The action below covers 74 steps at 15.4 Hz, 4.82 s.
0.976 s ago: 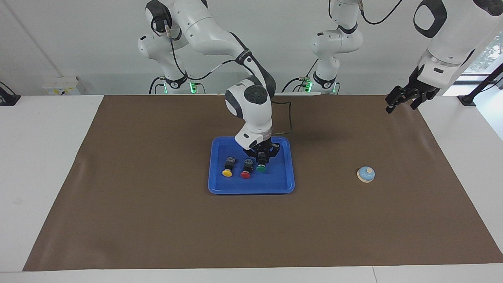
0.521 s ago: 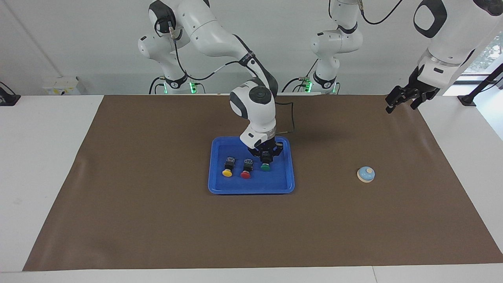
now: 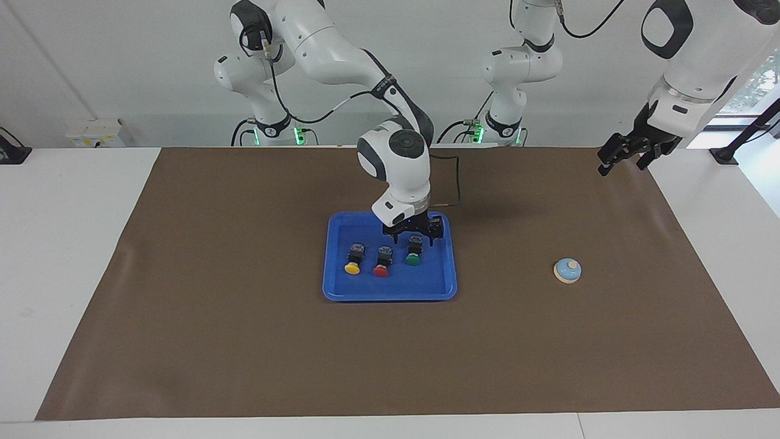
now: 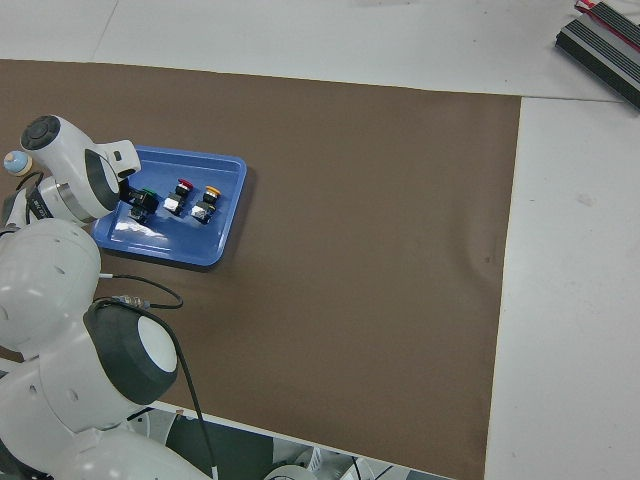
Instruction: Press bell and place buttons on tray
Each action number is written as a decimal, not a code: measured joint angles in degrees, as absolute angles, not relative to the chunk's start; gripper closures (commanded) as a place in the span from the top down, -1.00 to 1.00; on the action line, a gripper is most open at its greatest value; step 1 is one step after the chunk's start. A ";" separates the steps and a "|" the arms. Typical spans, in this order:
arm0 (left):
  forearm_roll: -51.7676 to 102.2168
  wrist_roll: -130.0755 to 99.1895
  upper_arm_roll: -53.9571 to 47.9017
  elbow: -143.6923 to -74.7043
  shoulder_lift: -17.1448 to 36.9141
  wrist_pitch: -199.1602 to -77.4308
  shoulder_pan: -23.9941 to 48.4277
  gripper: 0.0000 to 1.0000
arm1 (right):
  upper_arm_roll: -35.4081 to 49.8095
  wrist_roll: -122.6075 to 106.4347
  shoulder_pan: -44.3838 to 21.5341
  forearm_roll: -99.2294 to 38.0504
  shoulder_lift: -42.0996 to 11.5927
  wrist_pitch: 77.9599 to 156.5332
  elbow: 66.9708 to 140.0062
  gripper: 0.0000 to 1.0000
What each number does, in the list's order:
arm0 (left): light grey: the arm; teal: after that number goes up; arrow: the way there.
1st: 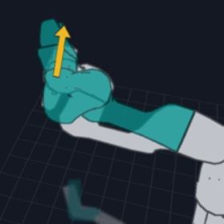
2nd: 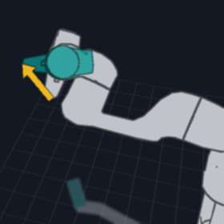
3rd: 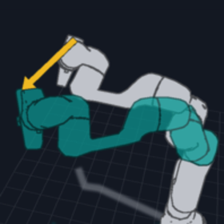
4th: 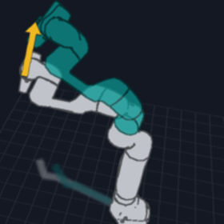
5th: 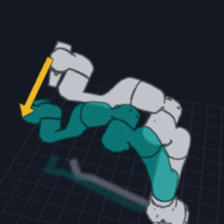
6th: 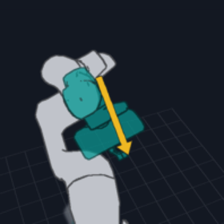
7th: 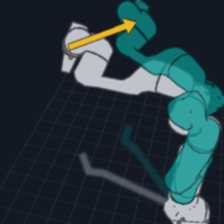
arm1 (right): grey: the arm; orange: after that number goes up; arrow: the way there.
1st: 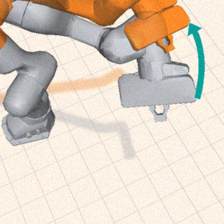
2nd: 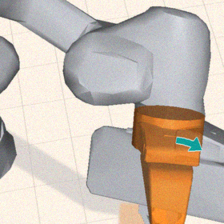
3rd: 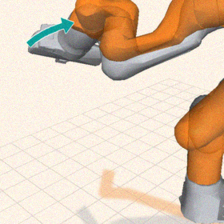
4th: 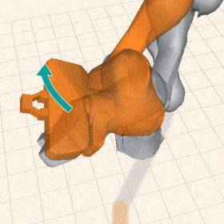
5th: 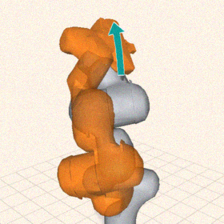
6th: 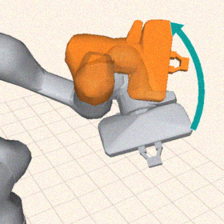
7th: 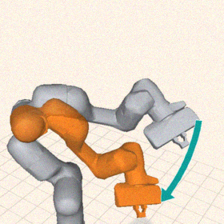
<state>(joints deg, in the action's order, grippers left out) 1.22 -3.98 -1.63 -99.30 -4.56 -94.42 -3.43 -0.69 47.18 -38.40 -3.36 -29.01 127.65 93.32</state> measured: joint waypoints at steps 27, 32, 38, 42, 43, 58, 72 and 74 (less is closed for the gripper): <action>1.22 -3.98 -1.63 -99.30 -4.56 -94.42 -3.43 1.00 | -1.64 0.34 -2.68 -3.14 -5.79 89.97 89.76 1.00; 1.22 -3.98 -1.63 -99.30 -4.56 -94.42 -3.43 1.00 | -1.67 -2.34 -0.06 -0.41 1.70 82.47 89.73 1.00; 1.22 -3.98 -1.63 -99.30 -4.56 -94.42 -3.43 1.00 | -1.57 -3.05 0.18 1.01 3.09 83.56 90.51 1.00; 1.22 -3.98 -1.63 -99.30 -4.56 -94.42 -3.43 1.00 | -1.56 -3.05 0.22 1.08 2.60 84.66 91.66 1.00; 1.22 -3.98 -1.63 -99.30 -4.56 -94.42 -3.43 1.00 | -1.56 -3.05 0.23 1.09 2.60 84.67 91.65 1.00; 1.22 -3.98 -1.88 -99.30 -4.56 -94.42 -3.36 1.00 | -1.38 -3.05 0.23 1.09 2.75 84.64 91.65 1.00; 0.24 -2.91 -1.48 -98.21 5.61 -105.05 -3.48 0.34 | -1.37 -3.05 0.23 1.09 2.75 84.64 91.65 1.00; 0.16 -2.67 -1.51 -97.83 9.07 -108.52 -3.47 -0.33 | -1.37 -3.05 0.23 1.09 2.75 84.64 91.65 1.00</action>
